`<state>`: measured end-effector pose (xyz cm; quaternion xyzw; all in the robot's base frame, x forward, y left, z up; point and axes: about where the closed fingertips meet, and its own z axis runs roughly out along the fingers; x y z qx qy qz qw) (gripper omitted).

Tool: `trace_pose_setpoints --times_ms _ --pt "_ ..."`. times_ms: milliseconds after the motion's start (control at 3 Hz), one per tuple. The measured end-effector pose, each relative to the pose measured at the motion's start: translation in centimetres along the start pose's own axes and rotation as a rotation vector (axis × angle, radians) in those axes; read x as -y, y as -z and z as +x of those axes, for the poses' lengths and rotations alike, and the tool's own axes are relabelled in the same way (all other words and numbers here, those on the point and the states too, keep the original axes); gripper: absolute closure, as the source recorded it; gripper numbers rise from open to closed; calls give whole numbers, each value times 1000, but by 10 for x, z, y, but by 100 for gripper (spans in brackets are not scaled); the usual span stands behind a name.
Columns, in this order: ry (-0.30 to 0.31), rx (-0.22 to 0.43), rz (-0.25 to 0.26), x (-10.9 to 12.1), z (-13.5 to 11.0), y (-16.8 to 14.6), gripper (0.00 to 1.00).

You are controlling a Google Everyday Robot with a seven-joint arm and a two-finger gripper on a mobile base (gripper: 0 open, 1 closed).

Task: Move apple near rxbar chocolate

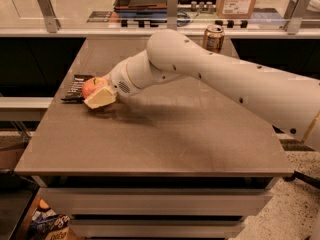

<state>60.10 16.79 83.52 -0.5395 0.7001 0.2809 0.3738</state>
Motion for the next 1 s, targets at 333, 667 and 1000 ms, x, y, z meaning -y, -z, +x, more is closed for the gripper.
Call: trace_pose_setpoints --times_ms 333,667,1000 --pt "2 0 -3 -1 -1 -1 36" --pt "3 -1 -6 -3 -1 -3 12" --pt "4 -1 -9 -4 -2 -4 0"
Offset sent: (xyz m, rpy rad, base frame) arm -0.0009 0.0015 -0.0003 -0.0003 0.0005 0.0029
